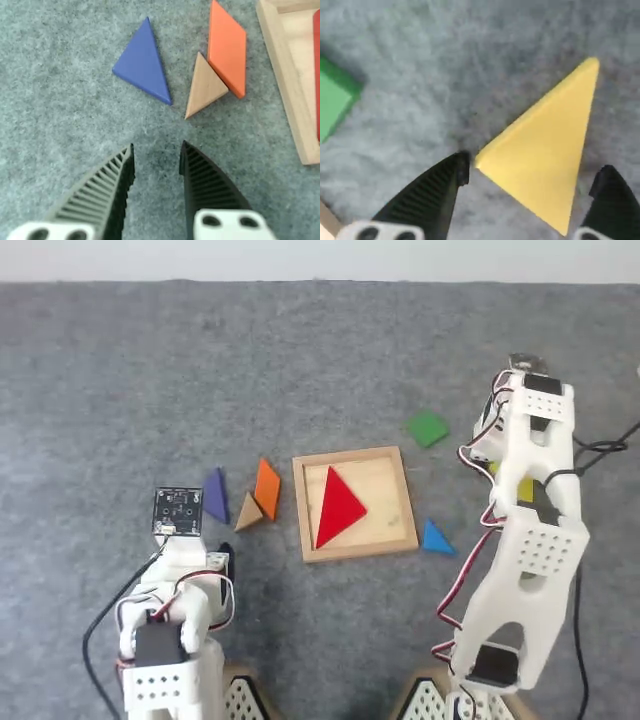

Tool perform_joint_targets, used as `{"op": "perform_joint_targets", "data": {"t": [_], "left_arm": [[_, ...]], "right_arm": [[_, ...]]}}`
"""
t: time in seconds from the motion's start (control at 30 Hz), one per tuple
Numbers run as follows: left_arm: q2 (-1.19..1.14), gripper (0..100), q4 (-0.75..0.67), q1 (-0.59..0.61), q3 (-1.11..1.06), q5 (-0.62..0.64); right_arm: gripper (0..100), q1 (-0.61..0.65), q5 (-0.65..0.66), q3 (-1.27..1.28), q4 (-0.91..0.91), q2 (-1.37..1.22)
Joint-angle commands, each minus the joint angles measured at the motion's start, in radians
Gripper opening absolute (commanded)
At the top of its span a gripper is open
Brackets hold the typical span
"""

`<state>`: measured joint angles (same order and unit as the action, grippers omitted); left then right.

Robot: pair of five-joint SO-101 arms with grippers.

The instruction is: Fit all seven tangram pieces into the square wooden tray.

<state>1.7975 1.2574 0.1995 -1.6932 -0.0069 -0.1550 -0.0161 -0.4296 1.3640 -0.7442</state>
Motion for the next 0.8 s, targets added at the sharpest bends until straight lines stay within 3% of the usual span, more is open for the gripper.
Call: {"op": "perform_joint_targets", "data": {"t": [0.0,0.33,0.77], "left_arm": [[0.018,15,0.003,0.002,0.008,0.008],[0.018,15,0.003,0.002,0.008,0.008],[0.018,15,0.003,0.002,0.008,0.008]], "right_arm": [[36.5,-0.015,-0.037,-0.041,-0.045,0.016],[33.7,-0.016,-0.034,-0.052,-0.096,-0.015],[33.6,-0.030,-0.034,-0.080,-0.008,-0.045]]}}
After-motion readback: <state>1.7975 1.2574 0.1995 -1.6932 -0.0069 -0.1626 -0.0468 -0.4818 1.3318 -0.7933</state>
